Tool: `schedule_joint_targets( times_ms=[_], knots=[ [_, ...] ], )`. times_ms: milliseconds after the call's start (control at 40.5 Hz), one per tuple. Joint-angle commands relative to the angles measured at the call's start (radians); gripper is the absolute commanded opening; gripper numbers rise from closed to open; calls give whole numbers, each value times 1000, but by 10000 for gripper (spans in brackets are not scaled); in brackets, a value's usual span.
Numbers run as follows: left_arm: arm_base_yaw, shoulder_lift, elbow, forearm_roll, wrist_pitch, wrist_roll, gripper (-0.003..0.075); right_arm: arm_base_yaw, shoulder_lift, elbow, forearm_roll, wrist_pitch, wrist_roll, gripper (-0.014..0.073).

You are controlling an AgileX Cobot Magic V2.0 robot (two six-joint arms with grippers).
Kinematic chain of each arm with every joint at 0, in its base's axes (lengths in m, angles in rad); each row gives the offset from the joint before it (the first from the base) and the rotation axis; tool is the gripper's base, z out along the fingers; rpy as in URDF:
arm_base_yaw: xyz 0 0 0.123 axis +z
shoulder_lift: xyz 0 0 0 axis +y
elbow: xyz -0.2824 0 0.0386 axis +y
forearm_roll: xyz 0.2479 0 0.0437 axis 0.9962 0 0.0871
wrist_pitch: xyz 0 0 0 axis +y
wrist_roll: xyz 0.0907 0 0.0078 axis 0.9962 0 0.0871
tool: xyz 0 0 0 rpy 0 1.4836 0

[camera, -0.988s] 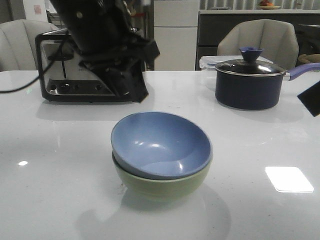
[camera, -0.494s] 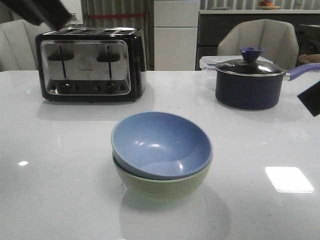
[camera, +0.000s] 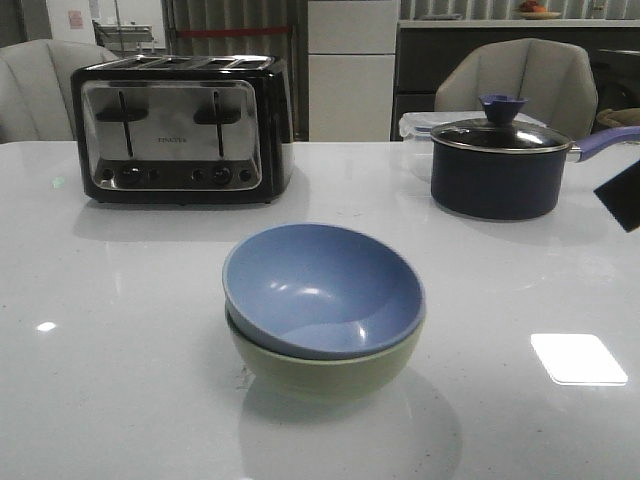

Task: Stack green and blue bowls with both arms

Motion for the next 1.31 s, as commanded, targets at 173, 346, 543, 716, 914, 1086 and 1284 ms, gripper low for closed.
schedule_joint_targets(
  times_ms=[173, 346, 543, 716, 914, 1086, 1284],
  knots=[
    [-2, -28, 9, 20, -80, -18, 277, 0, -11, -27, -3, -62, -8, 447],
    [-2, -28, 14, 20, -90, -18, 276, 0, -11, -27, -3, -62, -8, 232],
    [-2, -28, 14, 29, -103, -16, 274, 0, -11, -27, -3, -62, -8, 48],
    [-2, -28, 14, 50, -103, -16, 165, 0, -11, -27, -1, -65, -8, 55],
    [-2, -28, 14, 33, -101, -16, 93, 0, -11, -27, -1, -63, -8, 55],
    [-2, -28, 14, 33, -101, -16, 93, 0, -11, -27, -1, -63, -8, 55],
    [-2, -28, 14, 33, -101, -16, 93, 0, -11, -27, -1, -63, -8, 55]
  ],
)
